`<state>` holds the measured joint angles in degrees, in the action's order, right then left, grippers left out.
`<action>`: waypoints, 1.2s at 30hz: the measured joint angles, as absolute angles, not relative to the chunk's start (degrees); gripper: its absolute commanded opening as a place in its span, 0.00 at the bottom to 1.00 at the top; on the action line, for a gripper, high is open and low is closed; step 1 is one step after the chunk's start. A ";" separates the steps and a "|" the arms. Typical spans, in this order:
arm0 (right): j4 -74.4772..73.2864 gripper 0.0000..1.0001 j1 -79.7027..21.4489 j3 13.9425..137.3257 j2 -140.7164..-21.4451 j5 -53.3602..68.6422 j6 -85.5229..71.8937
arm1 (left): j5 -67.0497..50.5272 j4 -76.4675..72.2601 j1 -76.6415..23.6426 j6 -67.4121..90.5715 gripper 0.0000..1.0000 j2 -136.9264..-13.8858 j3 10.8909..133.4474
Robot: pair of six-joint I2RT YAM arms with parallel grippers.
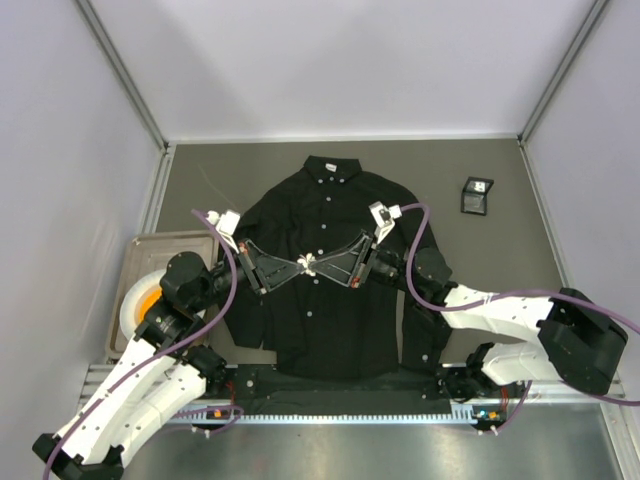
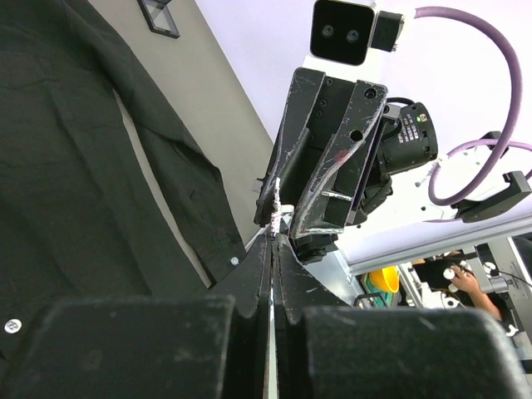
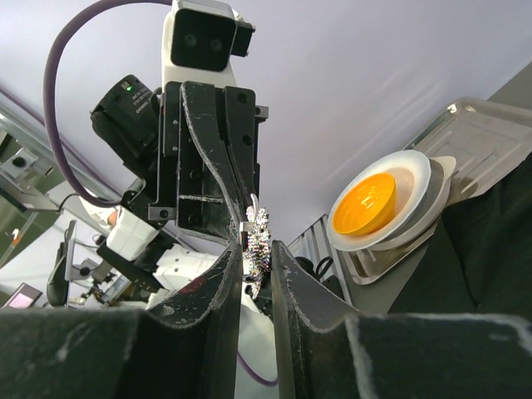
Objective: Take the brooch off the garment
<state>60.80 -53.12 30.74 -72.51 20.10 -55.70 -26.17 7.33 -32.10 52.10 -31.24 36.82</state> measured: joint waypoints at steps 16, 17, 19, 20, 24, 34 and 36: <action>60.10 0.11 -53.15 30.87 -72.99 19.55 -57.45 | -26.09 10.41 -32.01 48.90 0.00 -31.27 38.41; 60.01 0.11 -53.17 30.87 -72.99 19.51 -57.63 | -26.09 10.52 -32.01 48.75 0.00 -31.29 38.50; 60.05 0.12 -53.23 30.87 -72.99 19.33 -57.67 | -26.06 10.63 -32.01 48.49 0.00 -31.27 38.57; 60.16 0.16 -53.25 30.85 -72.99 19.27 -57.67 | -26.04 10.66 -32.01 48.45 0.00 -31.27 38.59; 60.51 0.25 -53.47 30.65 -72.99 18.81 -57.56 | -25.93 10.76 -32.03 48.45 0.00 -31.27 38.63; 56.58 0.51 -53.47 27.92 -68.53 16.29 -54.39 | -25.39 11.64 -32.03 48.73 0.00 -31.79 39.68; 53.56 0.59 -53.47 27.35 -65.76 16.10 -51.99 | -25.21 11.77 -32.03 49.28 0.00 -32.08 39.99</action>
<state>53.56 -53.47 27.35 -65.76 16.10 -51.99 -25.21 11.77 -32.03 49.28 -32.08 39.99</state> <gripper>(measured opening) 0.497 0.012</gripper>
